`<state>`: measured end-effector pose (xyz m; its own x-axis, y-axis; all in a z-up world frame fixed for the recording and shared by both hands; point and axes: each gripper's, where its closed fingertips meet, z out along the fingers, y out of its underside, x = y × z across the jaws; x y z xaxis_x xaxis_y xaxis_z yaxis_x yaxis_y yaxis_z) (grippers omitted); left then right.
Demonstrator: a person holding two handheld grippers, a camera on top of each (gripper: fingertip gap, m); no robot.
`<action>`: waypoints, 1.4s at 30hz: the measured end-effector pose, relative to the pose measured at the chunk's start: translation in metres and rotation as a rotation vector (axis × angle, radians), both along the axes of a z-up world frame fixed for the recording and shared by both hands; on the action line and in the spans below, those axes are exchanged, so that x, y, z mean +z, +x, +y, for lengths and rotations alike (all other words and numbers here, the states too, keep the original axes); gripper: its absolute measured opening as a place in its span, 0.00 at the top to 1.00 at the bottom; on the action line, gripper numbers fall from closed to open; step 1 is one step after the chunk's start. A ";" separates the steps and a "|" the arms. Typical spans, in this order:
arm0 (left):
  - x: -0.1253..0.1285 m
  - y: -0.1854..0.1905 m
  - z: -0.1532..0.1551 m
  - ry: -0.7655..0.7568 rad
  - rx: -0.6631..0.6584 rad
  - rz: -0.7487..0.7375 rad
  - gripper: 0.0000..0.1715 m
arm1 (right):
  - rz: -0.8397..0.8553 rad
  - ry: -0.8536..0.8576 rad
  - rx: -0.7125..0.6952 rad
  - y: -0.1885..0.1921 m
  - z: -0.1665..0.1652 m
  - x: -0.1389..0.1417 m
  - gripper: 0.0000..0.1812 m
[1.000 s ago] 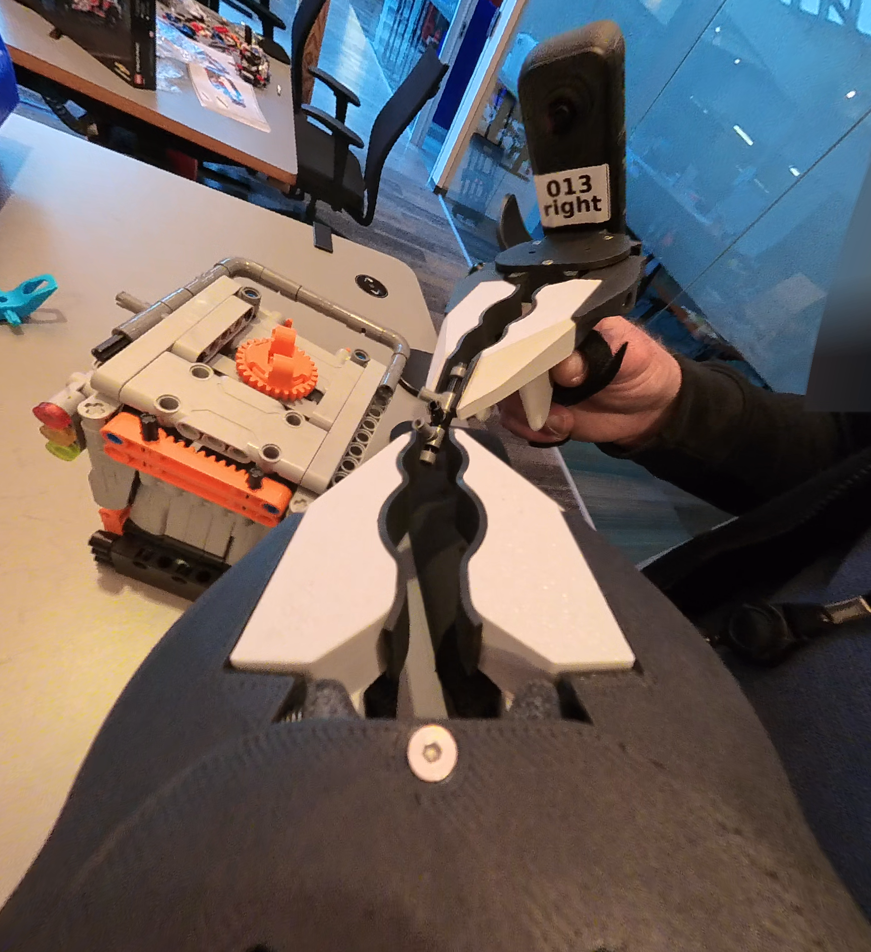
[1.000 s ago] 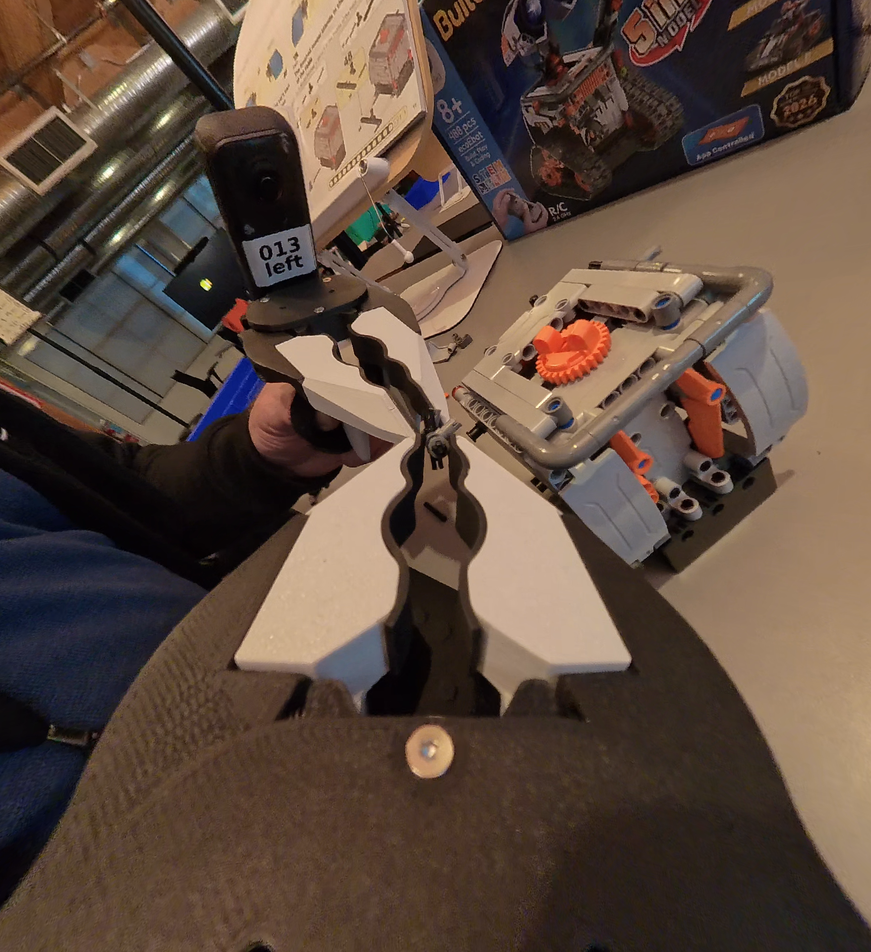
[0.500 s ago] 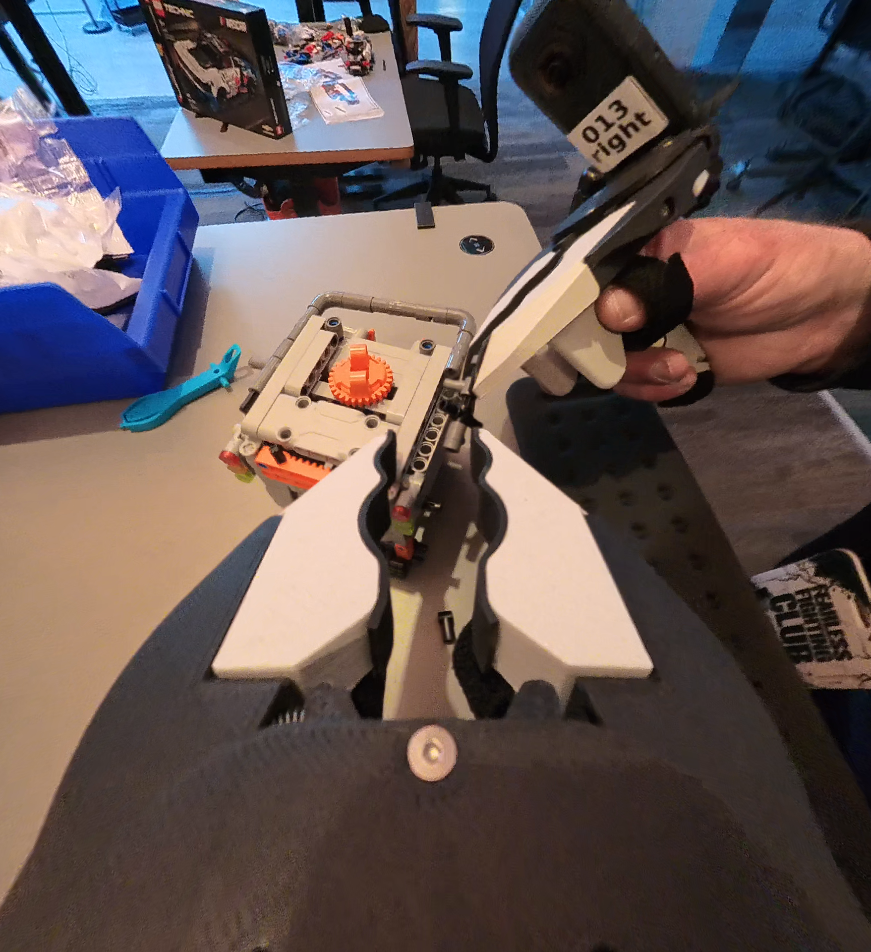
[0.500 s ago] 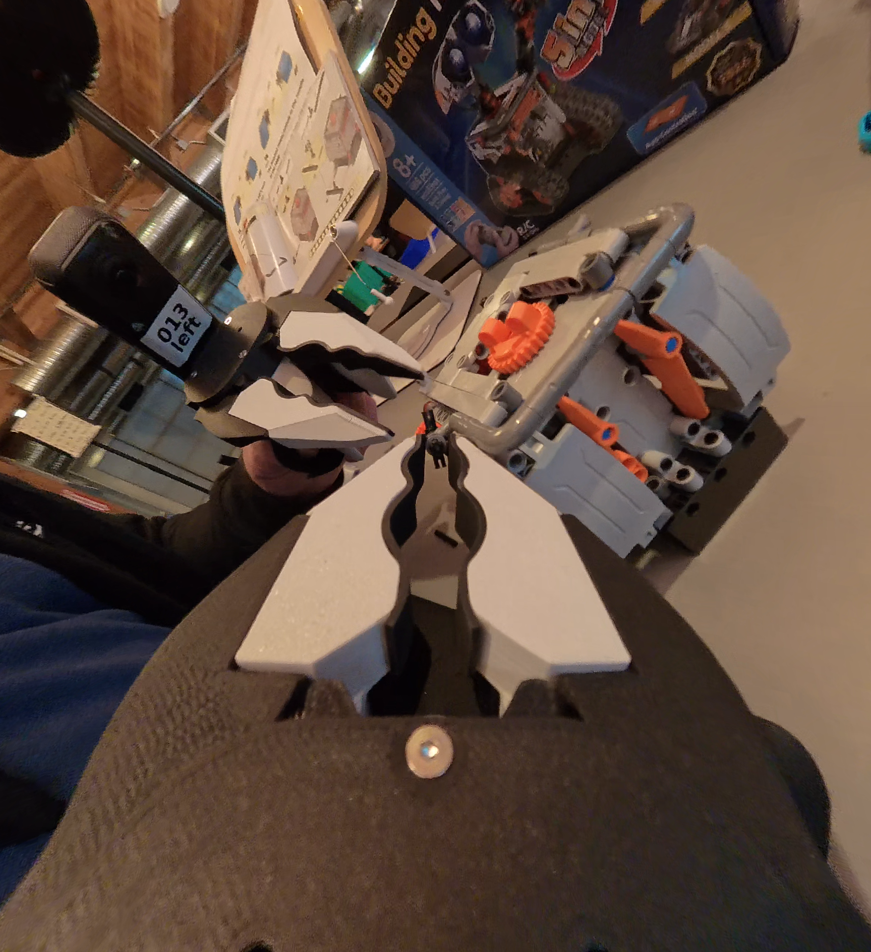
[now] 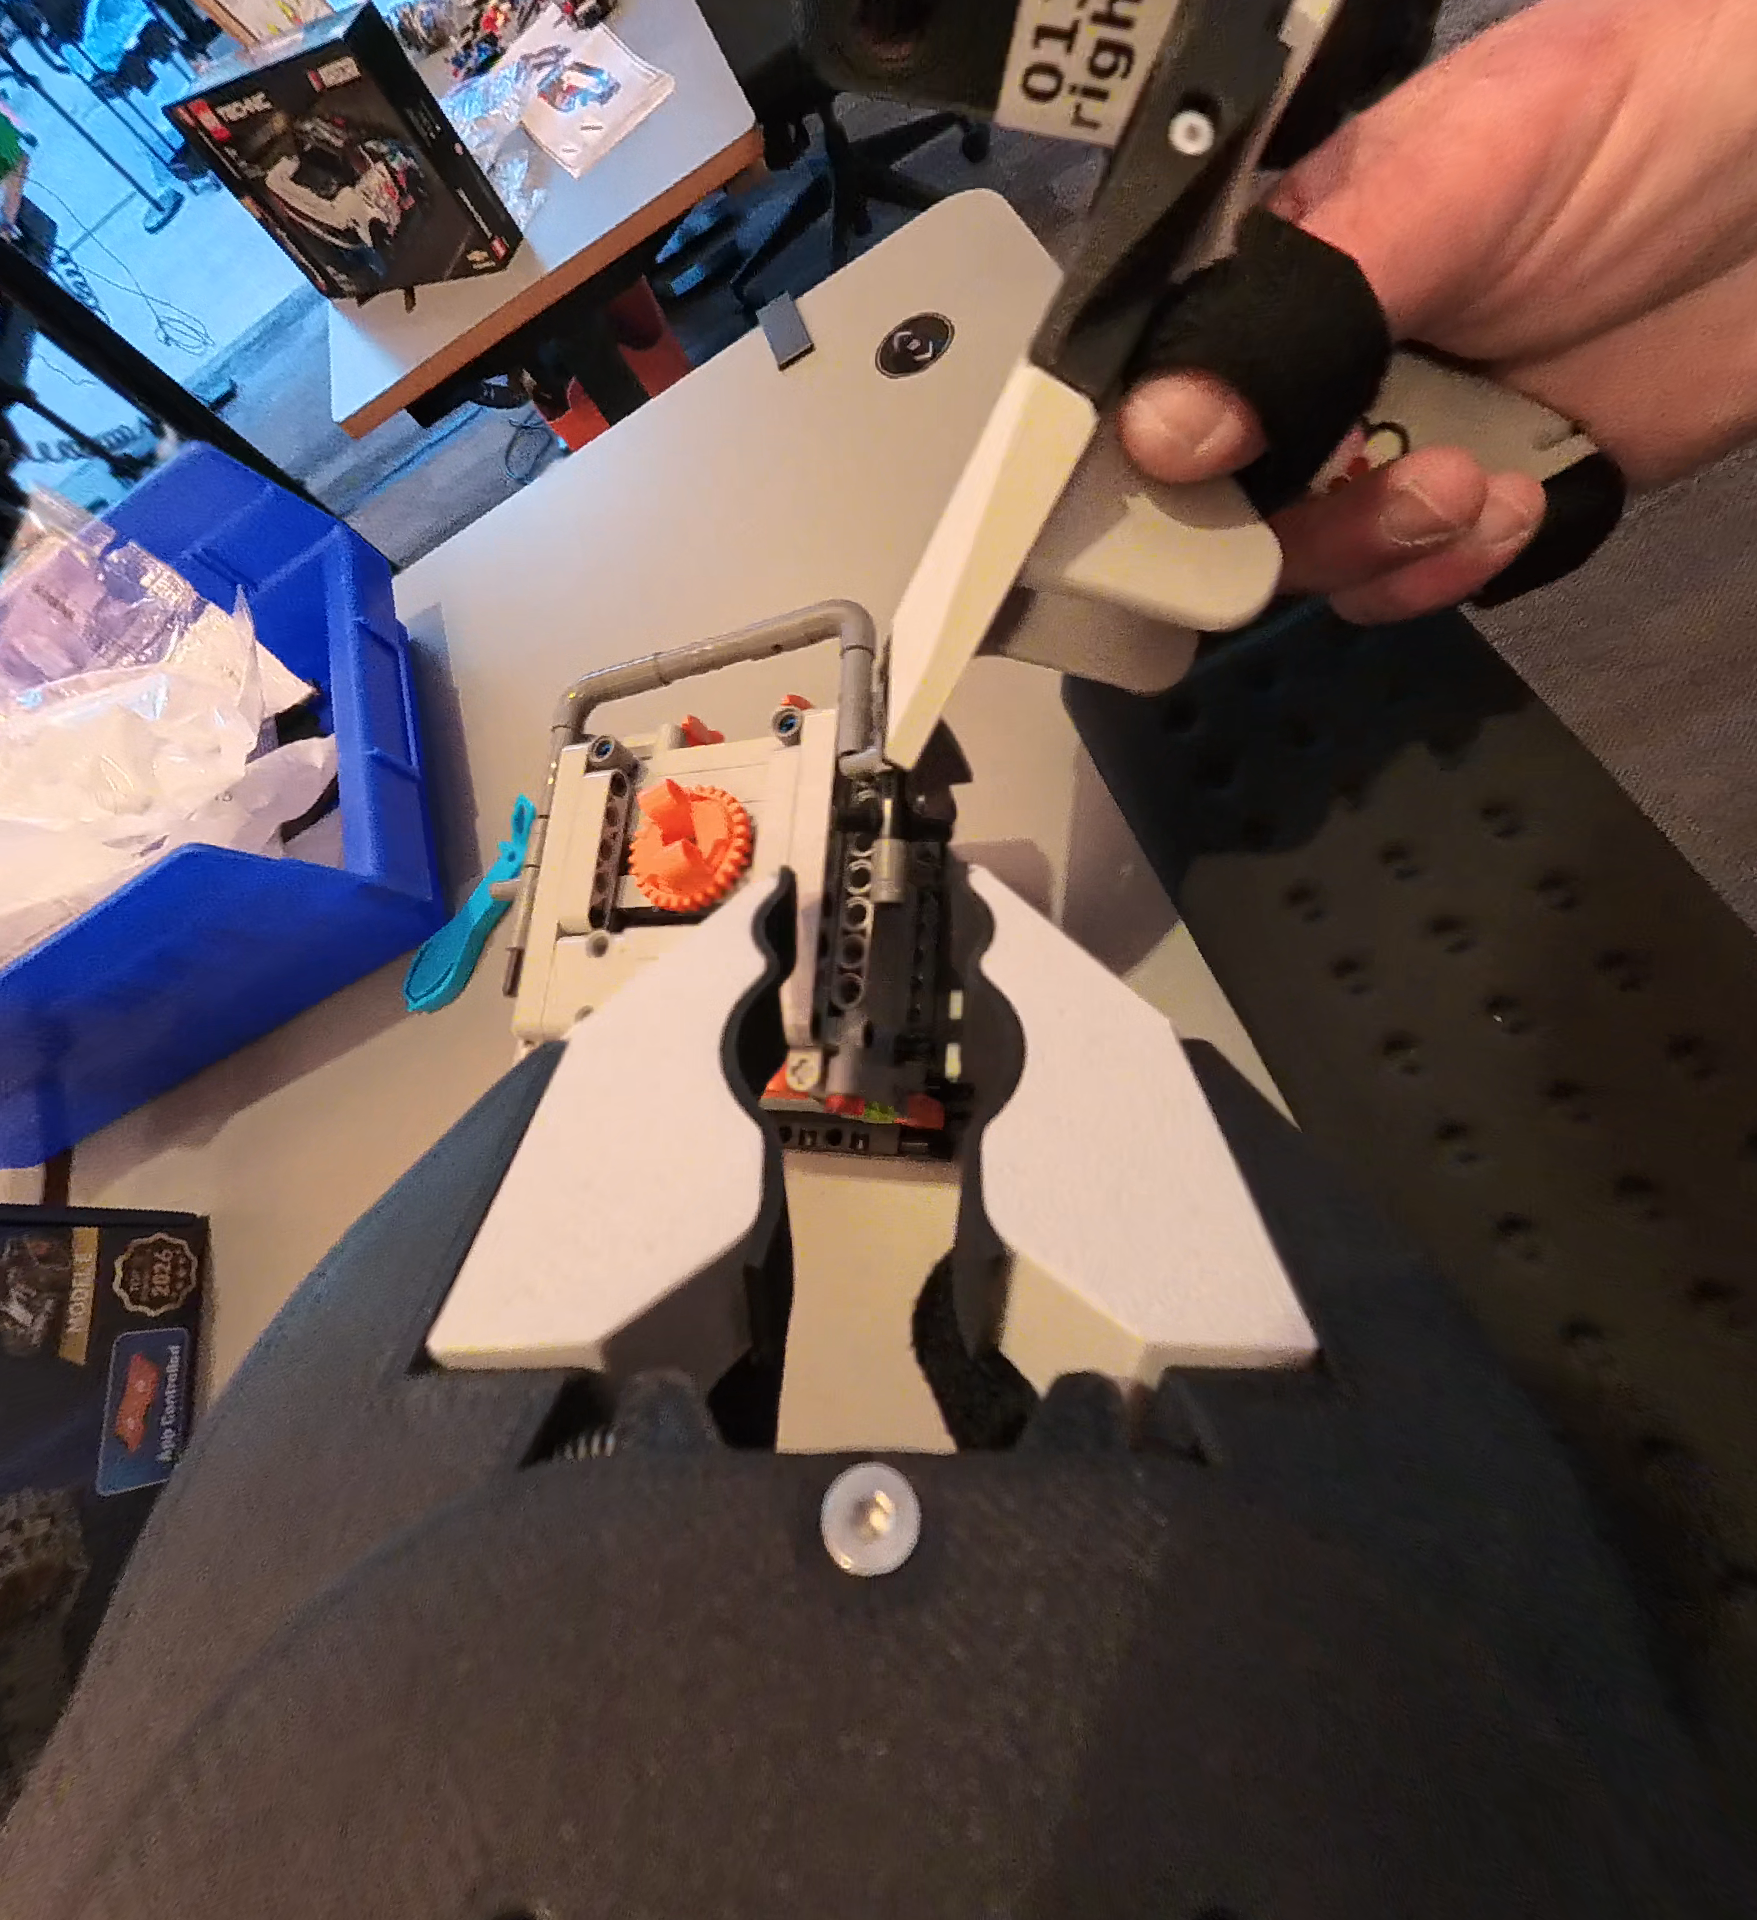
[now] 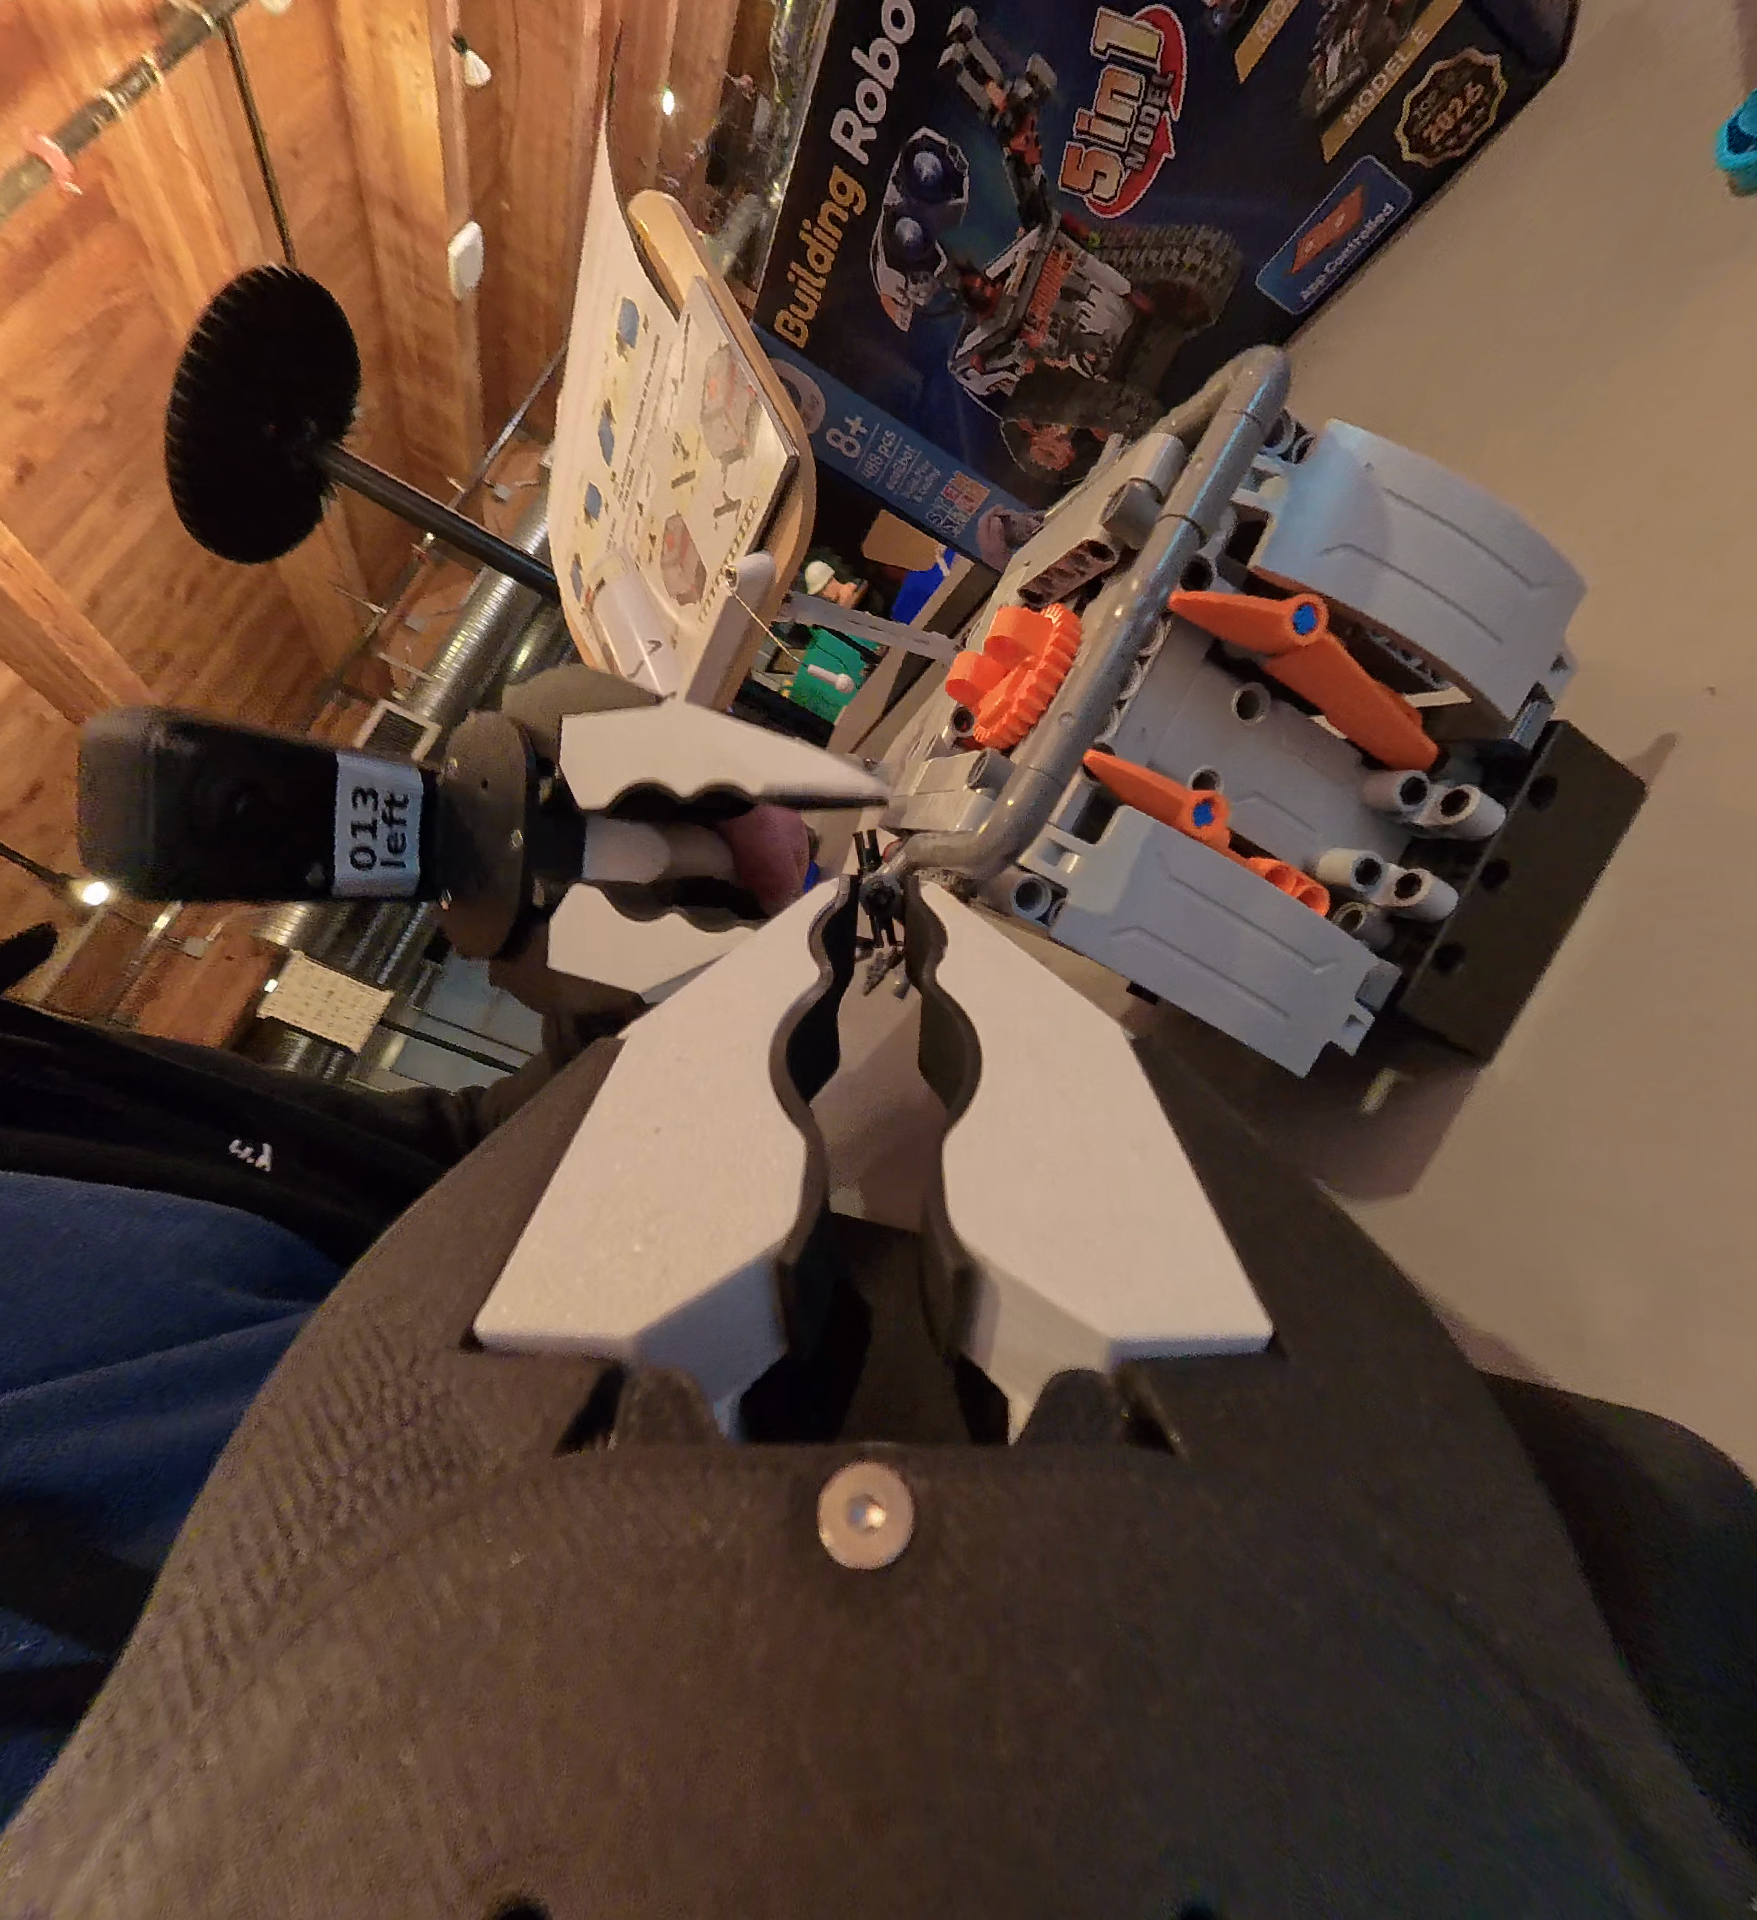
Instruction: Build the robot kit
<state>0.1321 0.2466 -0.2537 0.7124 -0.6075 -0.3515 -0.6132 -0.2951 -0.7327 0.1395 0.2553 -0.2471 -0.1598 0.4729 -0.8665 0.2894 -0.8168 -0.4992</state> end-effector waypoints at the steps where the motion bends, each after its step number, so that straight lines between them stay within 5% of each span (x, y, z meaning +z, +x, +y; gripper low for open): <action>1: -0.003 0.001 -0.001 0.004 0.000 0.026 0.87 | 0.003 -0.014 0.002 0.000 -0.001 0.000 0.97; 7: 0.002 -0.001 0.003 0.098 0.032 0.148 0.97 | 0.049 -0.078 0.019 0.003 -0.003 0.007 0.97; 15: -0.008 -0.005 0.006 0.175 0.108 0.323 0.98 | -0.006 0.034 0.010 0.001 0.000 -0.001 0.97; 21: -0.005 -0.009 0.007 0.223 0.138 0.375 0.96 | -0.030 0.082 -0.006 -0.001 0.003 -0.004 0.97; 25: -0.003 -0.011 0.005 0.226 0.142 0.355 0.86 | -0.045 0.120 0.002 -0.002 0.001 -0.007 0.97; 31: 0.001 -0.010 0.006 0.110 0.070 0.279 0.76 | -0.038 0.121 -0.011 -0.002 0.003 -0.007 0.97; 35: -0.017 -0.011 0.011 -0.038 0.007 0.242 0.73 | -0.027 0.121 -0.020 -0.002 0.004 -0.005 0.97; 42: -0.018 -0.011 0.018 -0.113 -0.018 0.170 0.77 | -0.022 0.120 -0.034 -0.004 0.007 -0.007 0.97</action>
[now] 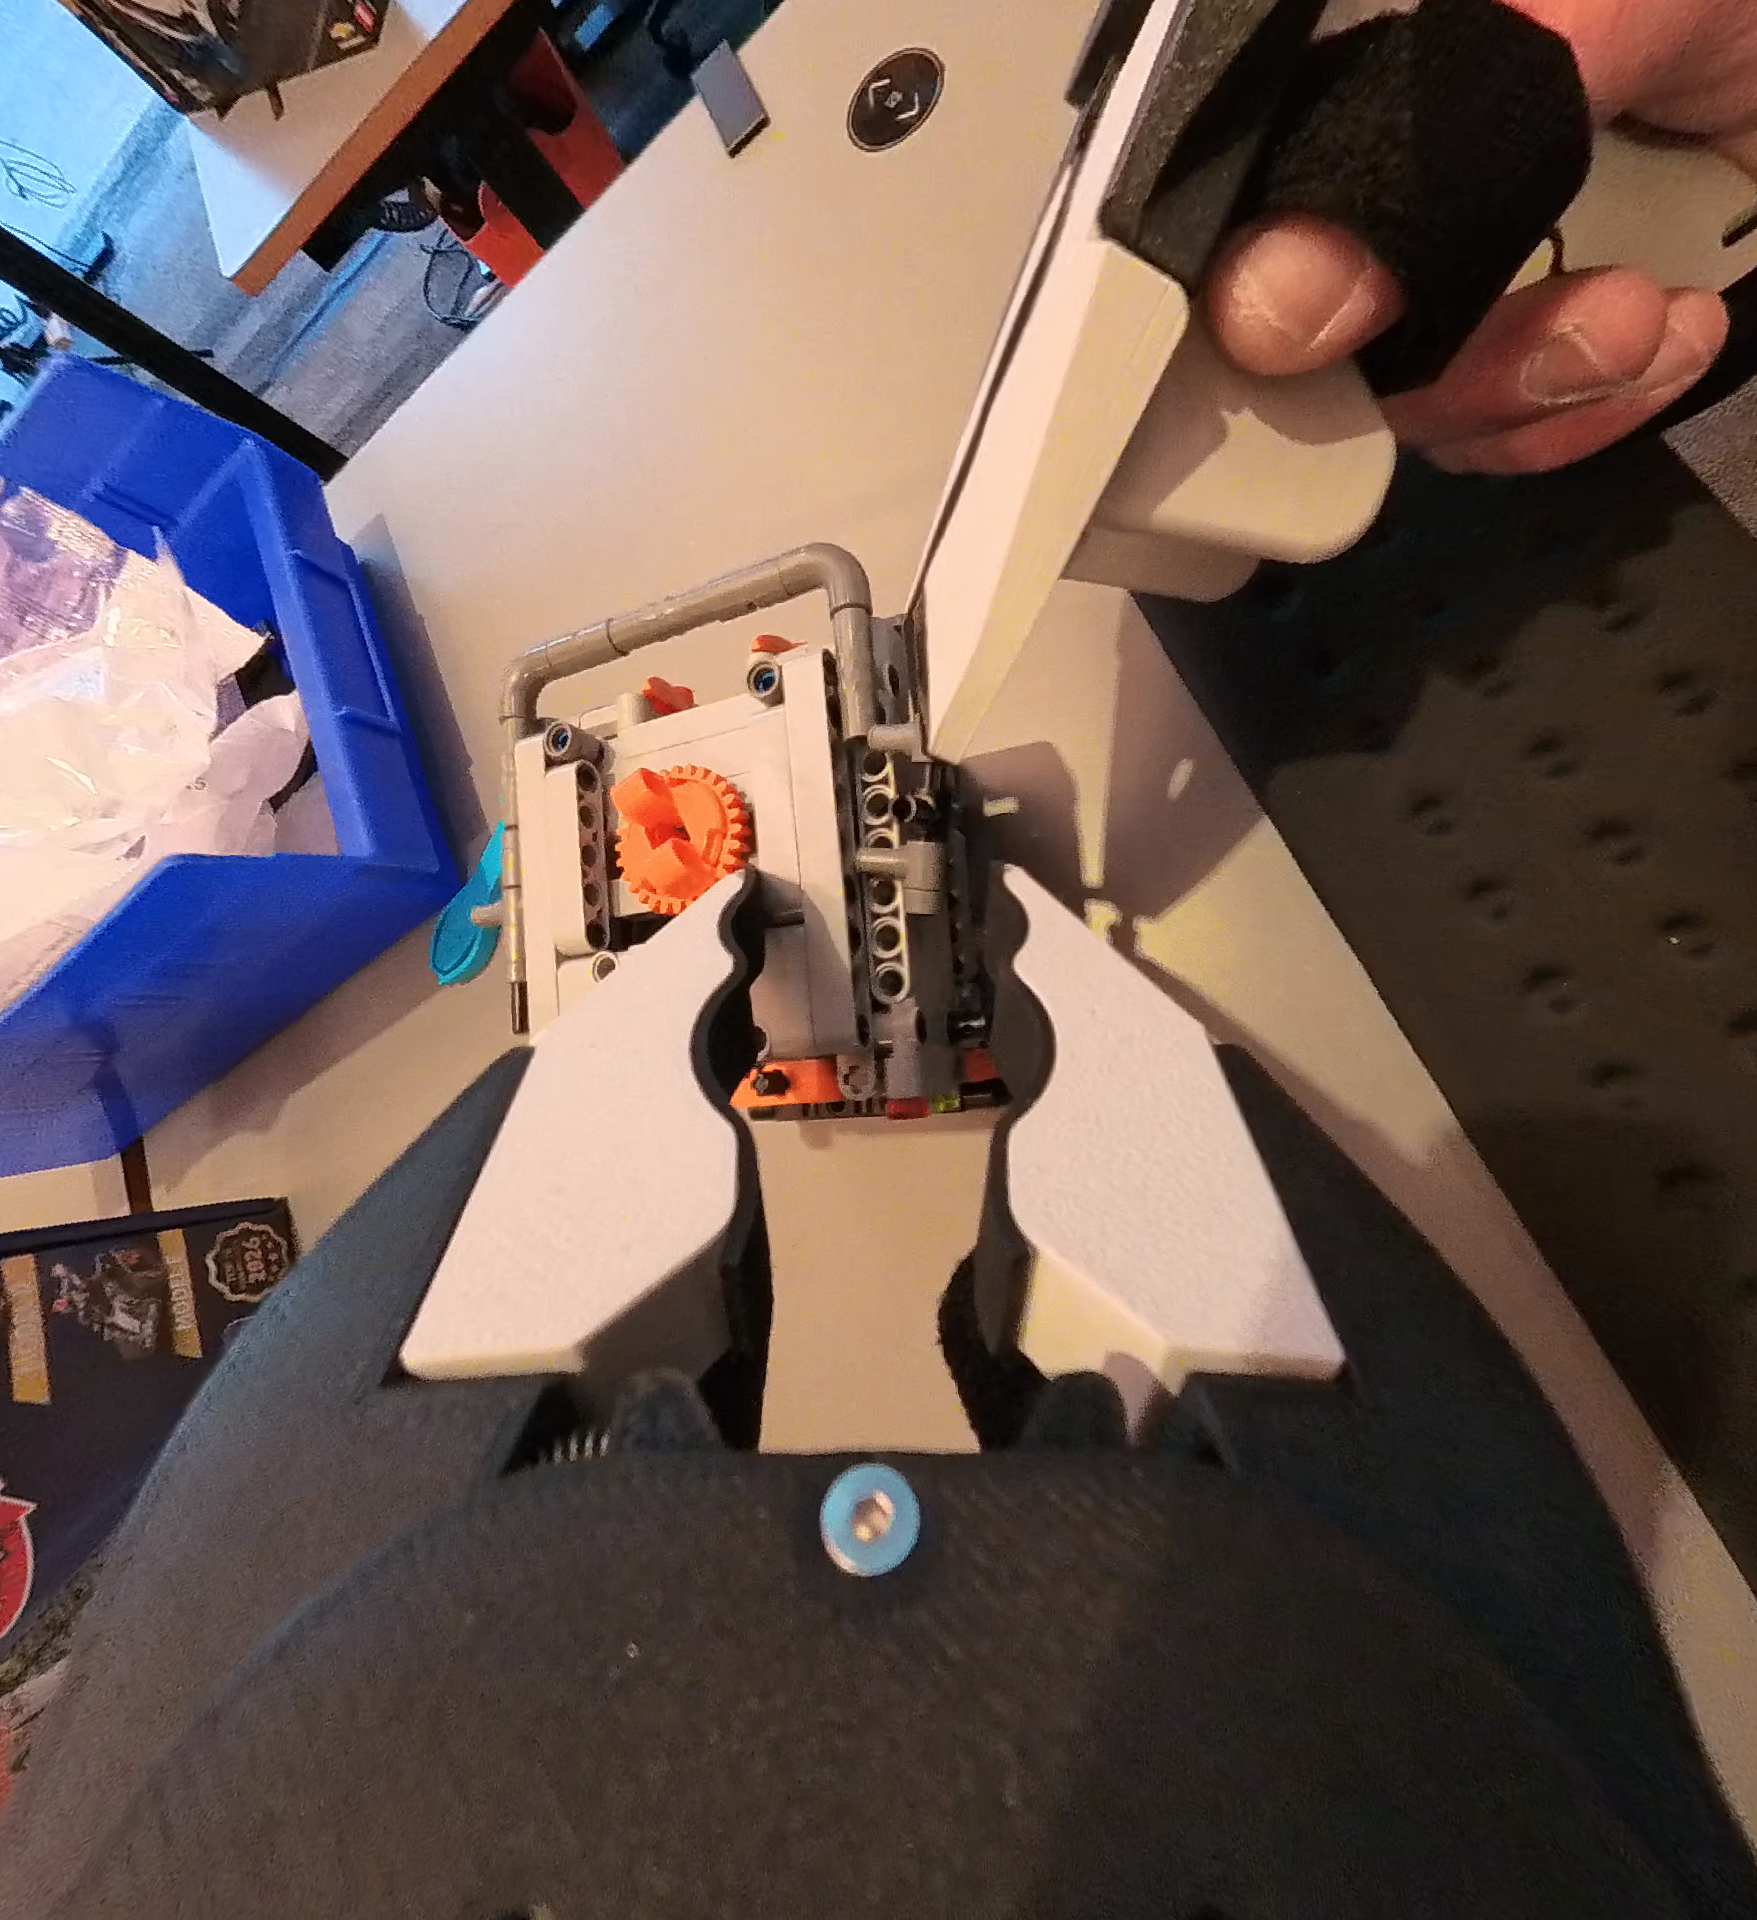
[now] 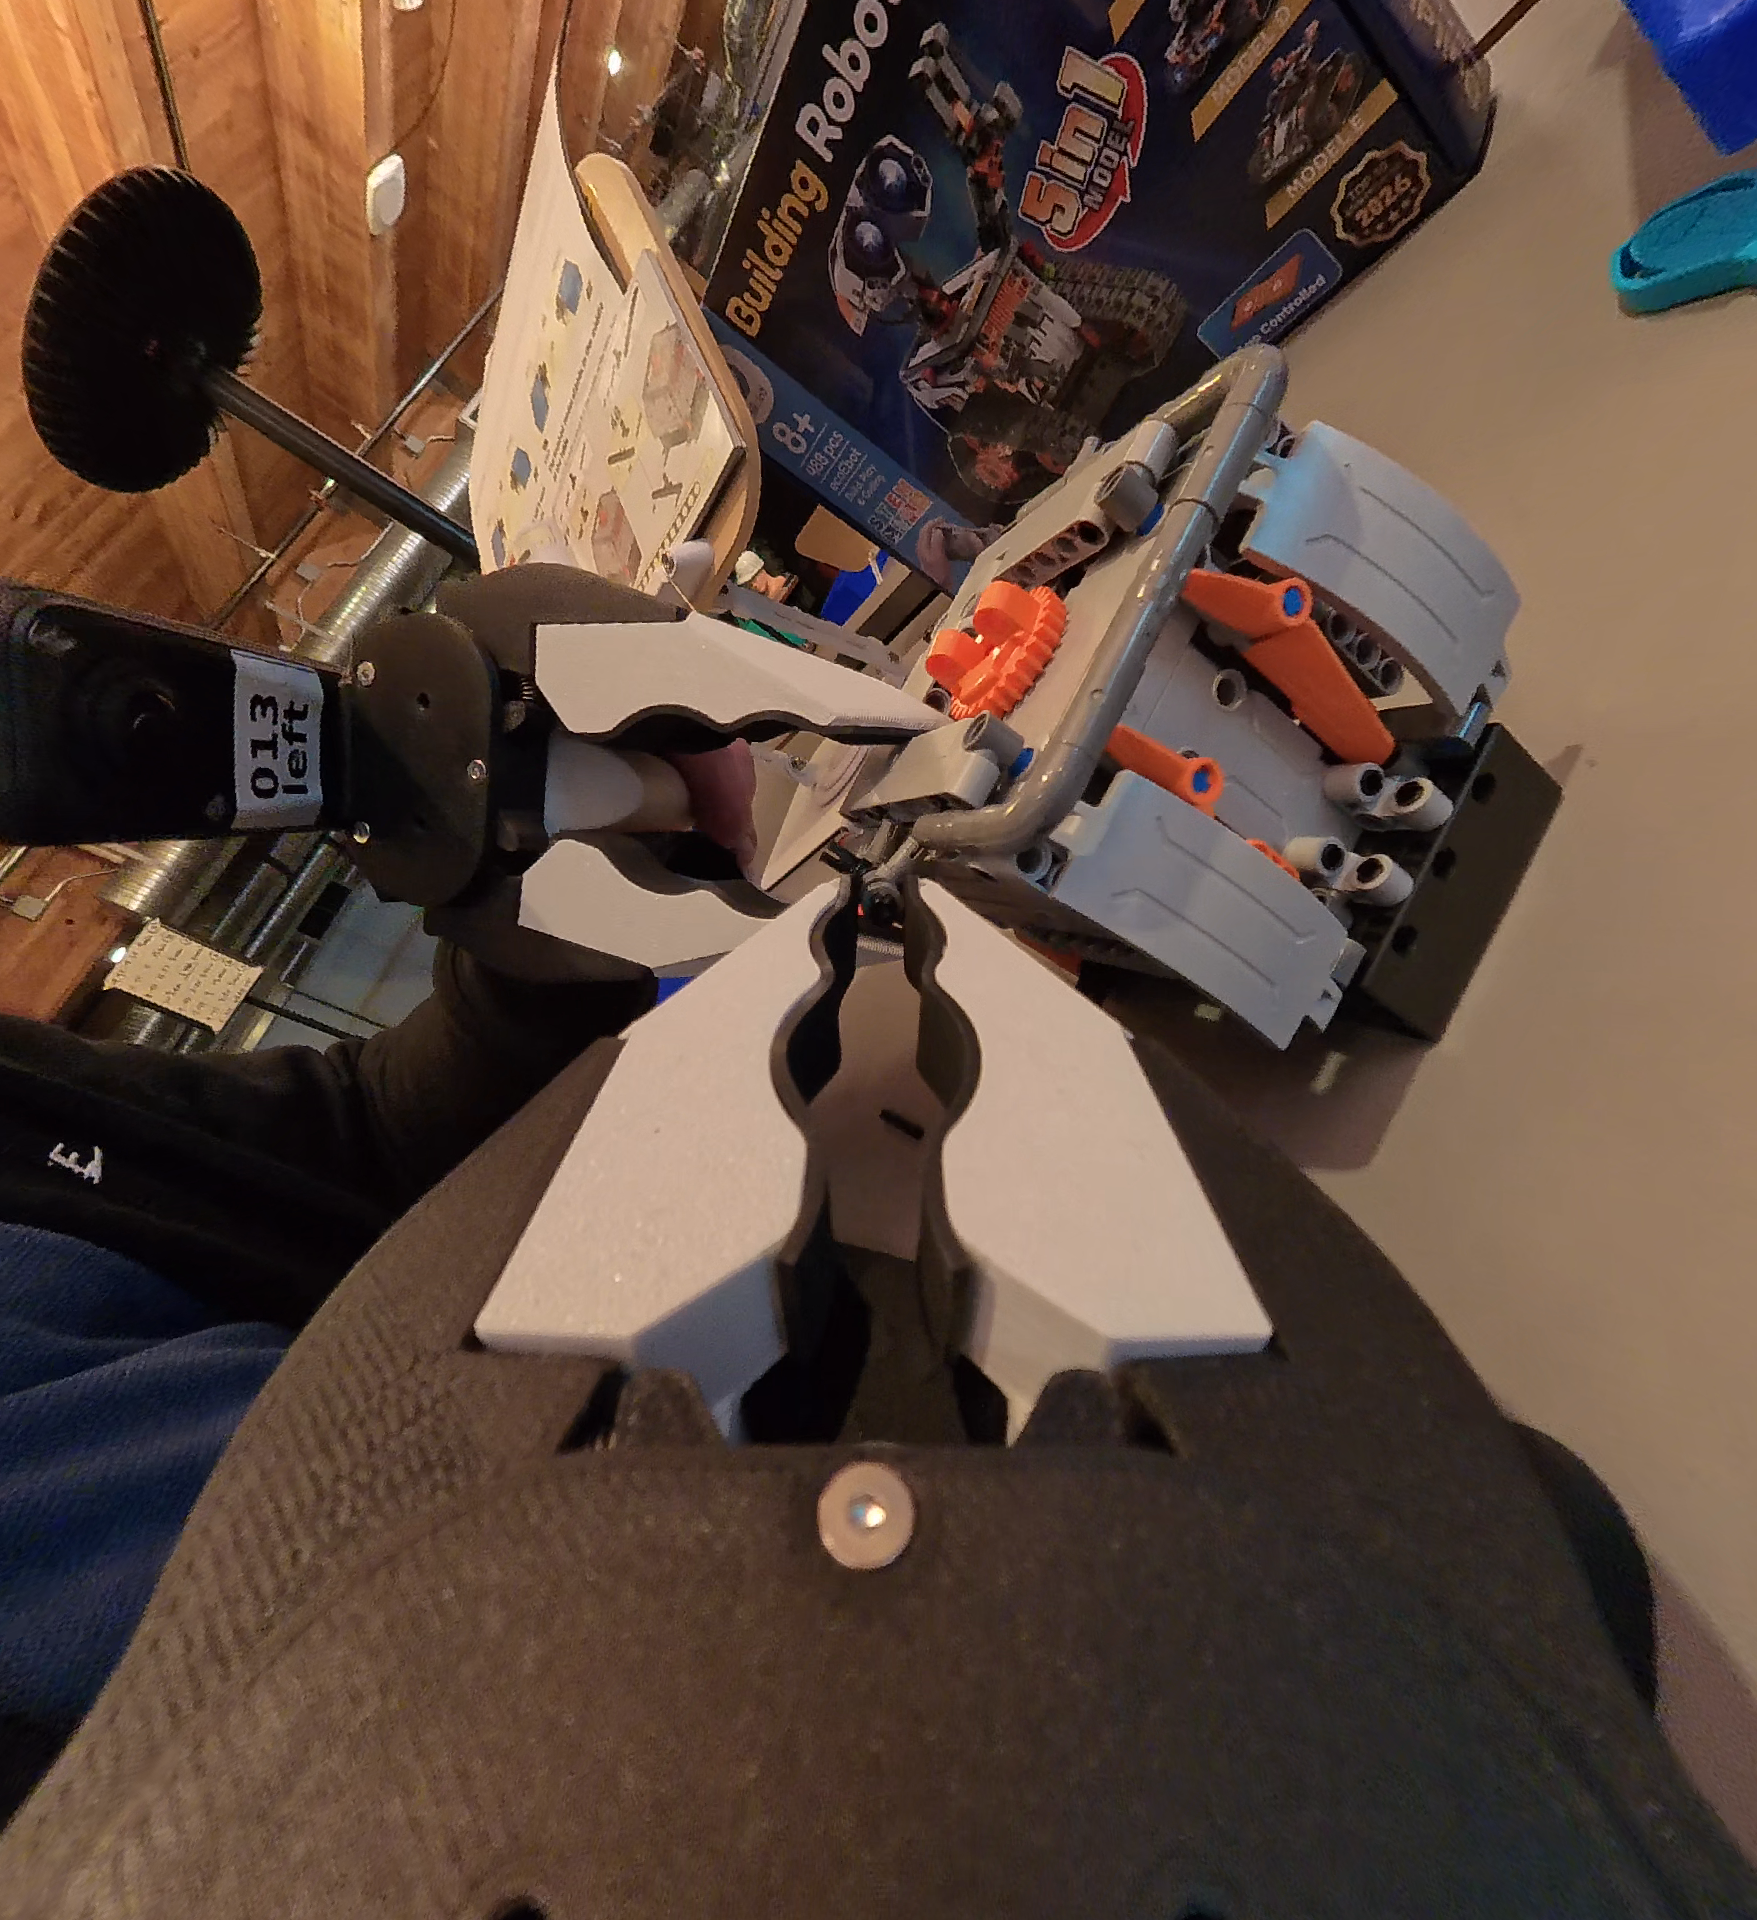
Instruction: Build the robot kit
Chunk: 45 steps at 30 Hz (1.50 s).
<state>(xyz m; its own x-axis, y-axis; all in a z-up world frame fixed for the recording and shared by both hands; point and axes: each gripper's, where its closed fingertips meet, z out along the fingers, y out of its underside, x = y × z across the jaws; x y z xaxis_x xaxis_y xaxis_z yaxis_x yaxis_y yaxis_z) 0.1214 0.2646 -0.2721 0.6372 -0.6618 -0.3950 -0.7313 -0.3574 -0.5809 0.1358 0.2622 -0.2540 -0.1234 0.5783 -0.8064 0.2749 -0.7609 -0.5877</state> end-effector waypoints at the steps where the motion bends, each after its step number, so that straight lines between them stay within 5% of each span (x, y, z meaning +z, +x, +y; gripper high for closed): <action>1: 0.001 0.000 0.001 -0.005 0.005 -0.013 0.78 | 0.000 0.003 -0.003 0.000 0.001 0.000 0.97; 16: 0.004 -0.002 0.008 -0.035 -0.004 -0.080 0.85 | 0.043 0.044 -0.027 -0.003 0.008 0.007 0.97; 32: 0.004 0.002 0.005 -0.098 -0.022 -0.124 0.78 | 0.012 0.100 0.094 0.002 0.001 0.004 0.98; 45: 0.005 0.002 0.005 -0.114 -0.028 -0.140 0.79 | 0.116 0.358 0.116 -0.001 0.004 0.024 0.98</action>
<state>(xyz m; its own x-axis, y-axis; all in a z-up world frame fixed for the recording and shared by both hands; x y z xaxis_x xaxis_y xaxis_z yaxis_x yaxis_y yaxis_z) 0.1234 0.2693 -0.2675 0.6615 -0.7154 -0.2250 -0.6566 -0.4075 -0.6347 0.1346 0.2659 -0.2304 -0.2828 0.7973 -0.5333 0.2629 -0.4703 -0.8424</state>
